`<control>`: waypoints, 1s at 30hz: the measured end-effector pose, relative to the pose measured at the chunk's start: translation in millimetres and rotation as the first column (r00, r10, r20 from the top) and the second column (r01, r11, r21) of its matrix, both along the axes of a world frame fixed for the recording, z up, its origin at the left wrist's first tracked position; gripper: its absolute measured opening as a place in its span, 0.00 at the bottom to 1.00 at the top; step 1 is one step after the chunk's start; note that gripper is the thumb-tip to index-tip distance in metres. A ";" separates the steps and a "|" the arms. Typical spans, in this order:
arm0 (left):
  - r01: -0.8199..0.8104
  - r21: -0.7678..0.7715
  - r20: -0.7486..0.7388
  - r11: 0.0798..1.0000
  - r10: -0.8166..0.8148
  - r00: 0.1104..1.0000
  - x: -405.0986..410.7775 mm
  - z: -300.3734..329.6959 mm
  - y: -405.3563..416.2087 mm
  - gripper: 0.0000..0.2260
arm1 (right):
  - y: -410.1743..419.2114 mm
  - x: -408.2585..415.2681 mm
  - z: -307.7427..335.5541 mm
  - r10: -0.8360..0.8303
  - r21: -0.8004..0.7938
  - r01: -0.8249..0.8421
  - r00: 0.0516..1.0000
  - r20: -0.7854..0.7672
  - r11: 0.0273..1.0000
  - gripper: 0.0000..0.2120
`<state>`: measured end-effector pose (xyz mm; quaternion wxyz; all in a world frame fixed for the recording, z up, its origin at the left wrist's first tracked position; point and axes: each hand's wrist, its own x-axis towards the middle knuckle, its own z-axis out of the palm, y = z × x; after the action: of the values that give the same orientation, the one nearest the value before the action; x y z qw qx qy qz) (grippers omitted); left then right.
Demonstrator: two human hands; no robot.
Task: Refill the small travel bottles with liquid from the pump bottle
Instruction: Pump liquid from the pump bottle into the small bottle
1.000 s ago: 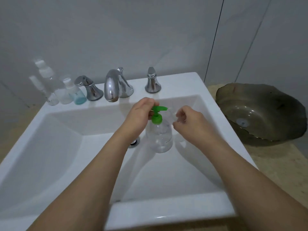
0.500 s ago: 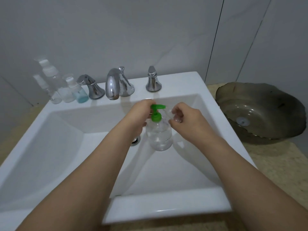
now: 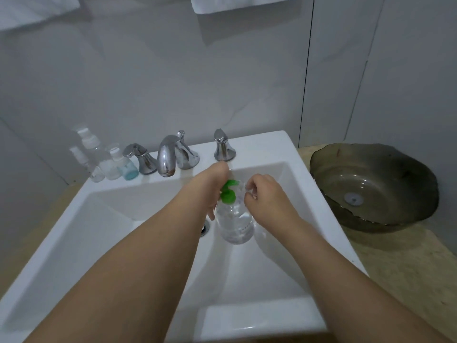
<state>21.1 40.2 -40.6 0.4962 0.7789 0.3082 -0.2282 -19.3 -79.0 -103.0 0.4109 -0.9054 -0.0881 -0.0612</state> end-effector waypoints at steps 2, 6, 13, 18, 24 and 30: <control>0.005 0.026 -0.015 1.000 -0.005 1.000 0.3 0.4 -1.2 0.22 | 1.8 4.7 6.0 0.004 -0.023 -0.005 1.000 -0.016 1.000 0.07; 0.002 0.054 -0.014 0.999 -0.001 1.000 4.0 -9.0 1.3 0.23 | 2.5 14.2 13.1 0.037 -0.111 -0.041 0.999 -0.039 0.993 0.06; -0.014 0.114 0.053 0.993 0.008 0.999 5.0 -15.4 -1.7 0.18 | -0.1 16.8 9.2 0.046 -0.154 -0.052 0.998 -0.045 0.987 0.06; -0.068 0.059 0.156 0.996 0.059 0.986 11.0 -29.0 -6.0 0.17 | -0.4 21.1 9.1 0.048 -0.214 -0.080 0.987 -0.154 0.974 0.04; -0.044 0.079 0.174 0.996 0.029 0.984 15.0 -32.0 -6.2 0.29 | -1.2 23.6 6.2 0.048 -0.243 -0.087 0.986 -0.162 0.966 0.03; 0.028 0.111 0.042 0.993 -0.033 0.999 10.9 -23.5 -1.6 0.42 | -3.0 23.9 4.4 0.079 -0.206 -0.116 0.981 -0.179 0.972 0.06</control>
<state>31.9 38.7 -64.1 0.4554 0.8146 0.2975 -0.2015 4.7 -82.0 -98.6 0.3190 -0.9410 -0.1035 0.0464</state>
